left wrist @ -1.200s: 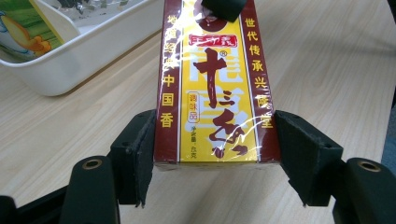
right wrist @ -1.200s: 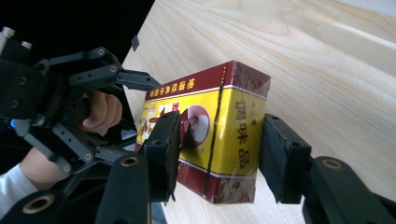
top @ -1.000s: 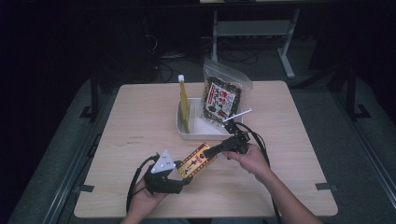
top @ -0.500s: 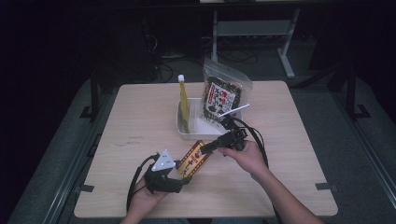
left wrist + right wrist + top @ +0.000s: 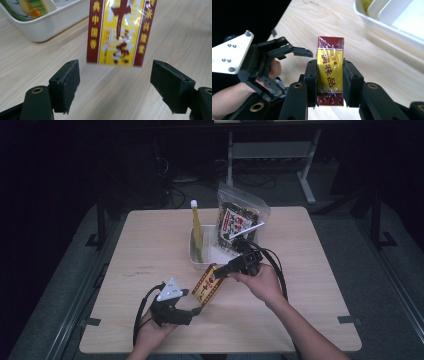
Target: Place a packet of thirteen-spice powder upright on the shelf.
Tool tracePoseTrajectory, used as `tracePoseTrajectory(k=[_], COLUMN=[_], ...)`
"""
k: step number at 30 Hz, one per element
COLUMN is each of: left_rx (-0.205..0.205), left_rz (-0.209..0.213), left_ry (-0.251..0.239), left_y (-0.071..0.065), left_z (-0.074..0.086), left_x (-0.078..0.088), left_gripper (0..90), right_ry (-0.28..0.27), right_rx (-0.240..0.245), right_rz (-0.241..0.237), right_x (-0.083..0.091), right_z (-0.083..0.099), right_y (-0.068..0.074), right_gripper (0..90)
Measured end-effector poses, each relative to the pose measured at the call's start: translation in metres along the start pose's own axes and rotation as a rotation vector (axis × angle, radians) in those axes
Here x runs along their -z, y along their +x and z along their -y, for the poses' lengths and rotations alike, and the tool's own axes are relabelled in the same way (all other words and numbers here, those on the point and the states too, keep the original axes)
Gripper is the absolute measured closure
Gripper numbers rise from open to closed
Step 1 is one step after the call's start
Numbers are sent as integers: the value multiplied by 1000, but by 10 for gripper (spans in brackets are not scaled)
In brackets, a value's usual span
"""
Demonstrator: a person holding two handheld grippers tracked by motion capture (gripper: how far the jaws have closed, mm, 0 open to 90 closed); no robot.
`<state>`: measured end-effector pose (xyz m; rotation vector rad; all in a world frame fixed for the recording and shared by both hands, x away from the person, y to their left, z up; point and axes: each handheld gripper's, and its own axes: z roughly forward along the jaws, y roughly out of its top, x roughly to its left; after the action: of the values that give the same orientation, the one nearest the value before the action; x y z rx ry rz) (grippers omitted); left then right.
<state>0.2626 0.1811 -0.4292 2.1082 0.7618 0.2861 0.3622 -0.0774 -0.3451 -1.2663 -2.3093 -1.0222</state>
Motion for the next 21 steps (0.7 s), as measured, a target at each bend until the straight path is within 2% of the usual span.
tracePoseTrajectory(k=[6,8,12,21], left_rx=[15,23,30,47], left_rz=[-10,-14,-28,-44], left_ry=[-3,-6,-11,-13], left_y=[5,7,10,17], left_z=[2,3,4,7], left_x=[3,4,6,9], left_gripper=[229,229,229,230], right_ry=[-31,-35,-57,-90], right_rx=[0,0,-17,-40], right_rz=[68,75,117,184], right_x=[13,15,23,30], right_z=[-11,-13,-23,-41], right_y=[7,8,10,13], right_gripper=[682,682,682,682])
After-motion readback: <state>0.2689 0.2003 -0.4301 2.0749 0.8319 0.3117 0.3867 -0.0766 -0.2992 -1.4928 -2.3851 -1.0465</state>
